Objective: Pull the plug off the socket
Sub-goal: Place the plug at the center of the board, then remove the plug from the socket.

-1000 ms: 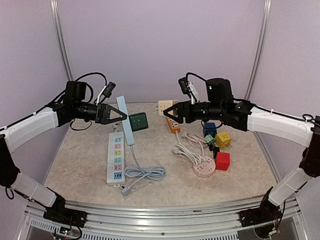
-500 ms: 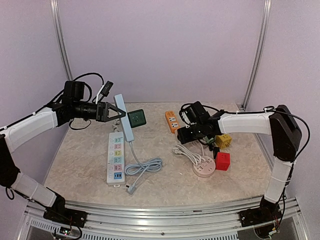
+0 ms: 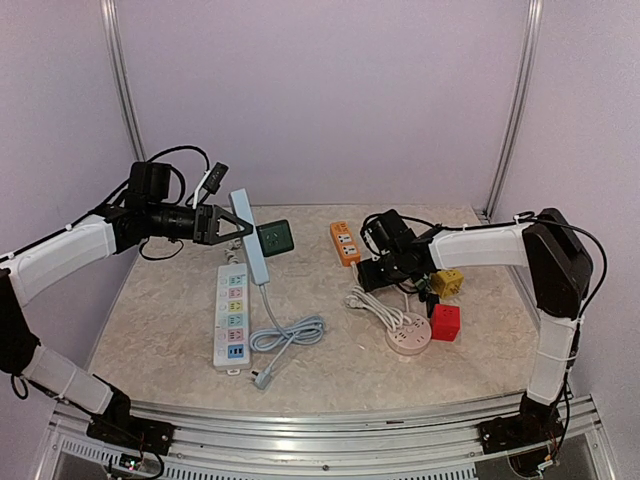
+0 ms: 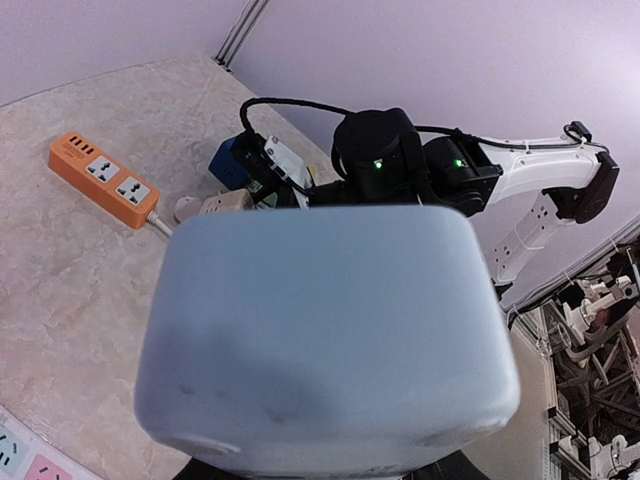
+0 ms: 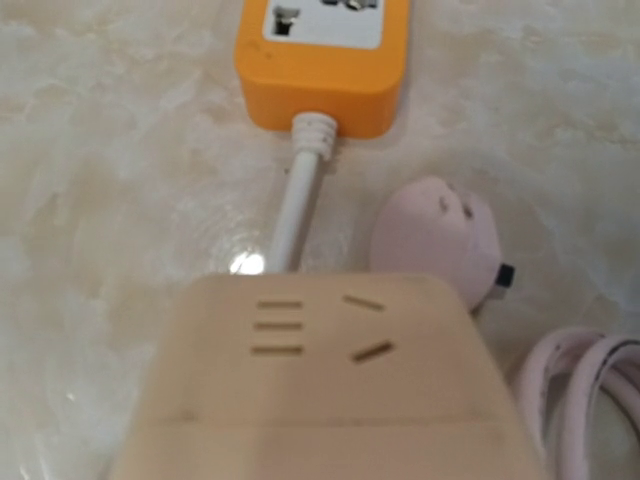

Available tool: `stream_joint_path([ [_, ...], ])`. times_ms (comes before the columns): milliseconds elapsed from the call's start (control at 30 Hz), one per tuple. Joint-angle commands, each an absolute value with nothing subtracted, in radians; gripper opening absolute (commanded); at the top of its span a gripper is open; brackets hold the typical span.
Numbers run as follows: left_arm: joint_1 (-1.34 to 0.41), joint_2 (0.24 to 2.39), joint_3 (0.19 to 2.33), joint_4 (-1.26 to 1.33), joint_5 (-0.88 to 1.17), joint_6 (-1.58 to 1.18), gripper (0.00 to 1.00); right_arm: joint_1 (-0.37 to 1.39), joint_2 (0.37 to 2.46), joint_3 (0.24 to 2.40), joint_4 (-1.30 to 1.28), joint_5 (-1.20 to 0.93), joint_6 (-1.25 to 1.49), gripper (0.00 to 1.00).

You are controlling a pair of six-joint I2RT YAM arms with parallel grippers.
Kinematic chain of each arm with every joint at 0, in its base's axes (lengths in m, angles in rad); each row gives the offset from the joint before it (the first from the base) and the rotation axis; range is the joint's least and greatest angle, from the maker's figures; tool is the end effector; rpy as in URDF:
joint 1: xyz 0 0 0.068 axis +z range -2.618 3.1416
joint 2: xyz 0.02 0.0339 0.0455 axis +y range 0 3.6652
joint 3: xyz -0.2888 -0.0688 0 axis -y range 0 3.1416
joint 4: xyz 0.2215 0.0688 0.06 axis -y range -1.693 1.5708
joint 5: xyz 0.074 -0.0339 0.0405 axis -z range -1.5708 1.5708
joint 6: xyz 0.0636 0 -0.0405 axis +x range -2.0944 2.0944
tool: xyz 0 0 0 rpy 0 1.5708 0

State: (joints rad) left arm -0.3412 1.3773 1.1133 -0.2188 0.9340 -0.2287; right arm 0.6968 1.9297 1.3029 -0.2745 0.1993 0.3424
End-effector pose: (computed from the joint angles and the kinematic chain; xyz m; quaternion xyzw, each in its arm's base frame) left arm 0.2590 -0.1462 0.3451 0.2756 0.7497 -0.4996 0.3352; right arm 0.3307 0.2603 0.1957 -0.1335 0.9309 0.0808 0.3304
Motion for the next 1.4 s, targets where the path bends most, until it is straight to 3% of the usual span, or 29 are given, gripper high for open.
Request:
stream_joint_path([
  [0,-0.349,1.371,1.134,-0.198,0.955,-0.231,0.0,0.681,1.899,1.289,-0.245,0.215,0.36,0.66],
  [167,-0.35,1.371,1.135,-0.2,0.961,-0.229,0.0,0.681,1.878,1.281,-0.25,0.221,0.356,0.82],
  [300,-0.351,1.37,1.135,-0.198,0.972,-0.227,0.0,0.681,1.843,1.27,-0.252,0.219,0.349,0.88],
  [567,-0.351,1.351,1.107,-0.111,1.093,-0.253,0.0,0.681,1.655,1.223,-0.201,0.078,0.317,0.88],
  [900,-0.41,1.335,1.104,-0.103,1.18,-0.212,0.0,0.715,1.429,1.121,0.154,-0.52,0.334,0.89],
  [1067,-0.43,1.327,1.104,-0.111,1.178,-0.198,0.0,0.743,1.433,1.123,0.308,-0.737,0.42,0.91],
  [1367,-0.449,1.321,1.101,-0.092,1.216,-0.205,0.0,0.815,1.538,1.226,0.236,-0.785,0.382,0.93],
])
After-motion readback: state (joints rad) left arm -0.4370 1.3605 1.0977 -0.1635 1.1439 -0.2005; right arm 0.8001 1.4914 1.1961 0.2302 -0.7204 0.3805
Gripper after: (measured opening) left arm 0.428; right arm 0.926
